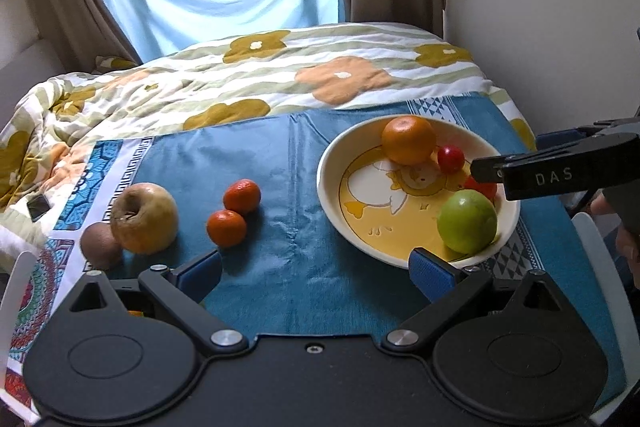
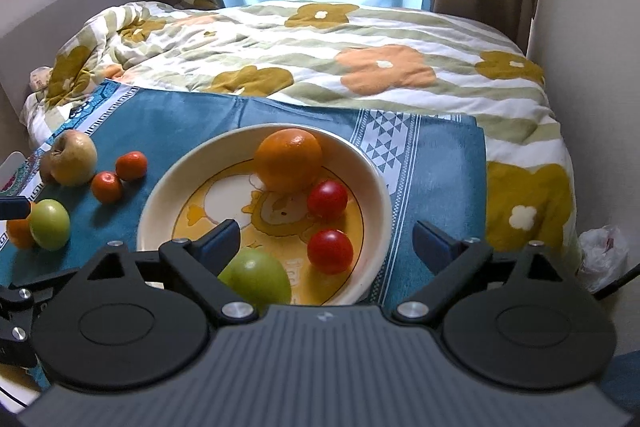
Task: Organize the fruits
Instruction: 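Move both tools back toward the fruits on the cloth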
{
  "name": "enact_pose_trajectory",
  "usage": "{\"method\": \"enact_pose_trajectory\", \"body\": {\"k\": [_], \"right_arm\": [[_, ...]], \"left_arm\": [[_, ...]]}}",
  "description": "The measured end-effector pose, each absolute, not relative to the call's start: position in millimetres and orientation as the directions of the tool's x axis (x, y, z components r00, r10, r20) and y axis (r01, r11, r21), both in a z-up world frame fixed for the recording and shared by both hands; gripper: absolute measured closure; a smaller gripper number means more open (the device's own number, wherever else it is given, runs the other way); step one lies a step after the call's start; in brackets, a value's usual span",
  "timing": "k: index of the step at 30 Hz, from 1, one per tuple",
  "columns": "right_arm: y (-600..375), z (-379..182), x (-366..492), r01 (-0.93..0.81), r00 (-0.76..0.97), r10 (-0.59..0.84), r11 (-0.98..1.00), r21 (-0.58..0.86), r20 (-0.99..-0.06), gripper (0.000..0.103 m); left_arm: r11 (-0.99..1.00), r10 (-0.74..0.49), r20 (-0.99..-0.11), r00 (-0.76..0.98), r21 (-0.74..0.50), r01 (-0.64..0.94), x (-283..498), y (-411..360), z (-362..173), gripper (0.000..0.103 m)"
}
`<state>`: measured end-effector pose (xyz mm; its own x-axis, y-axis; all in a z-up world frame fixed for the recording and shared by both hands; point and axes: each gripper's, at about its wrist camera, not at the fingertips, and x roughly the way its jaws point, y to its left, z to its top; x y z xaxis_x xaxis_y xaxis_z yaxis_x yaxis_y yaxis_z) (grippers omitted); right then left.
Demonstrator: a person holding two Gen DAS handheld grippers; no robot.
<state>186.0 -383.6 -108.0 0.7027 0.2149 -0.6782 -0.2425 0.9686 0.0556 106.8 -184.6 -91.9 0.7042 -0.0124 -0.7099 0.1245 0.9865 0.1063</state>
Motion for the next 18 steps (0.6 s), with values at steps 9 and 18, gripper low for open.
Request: {"method": "enact_pose_trajectory", "body": {"k": [9, 18], "right_arm": [[-380.2, -85.1, 161.5, -0.254, 0.703, 0.221, 0.966, 0.052, -0.676, 0.000], [-360.4, -62.1, 140.7, -0.243, 0.719, 0.223, 0.968, 0.063, -0.658, 0.000]], "left_arm": [[0.992, 0.015, -0.669, 0.743, 0.103, 0.073, 78.6, -166.5, -62.9, 0.000], [0.987, 0.069, -0.644, 0.762, 0.154, 0.040, 56.4, -124.8, -43.8, 0.000]]}}
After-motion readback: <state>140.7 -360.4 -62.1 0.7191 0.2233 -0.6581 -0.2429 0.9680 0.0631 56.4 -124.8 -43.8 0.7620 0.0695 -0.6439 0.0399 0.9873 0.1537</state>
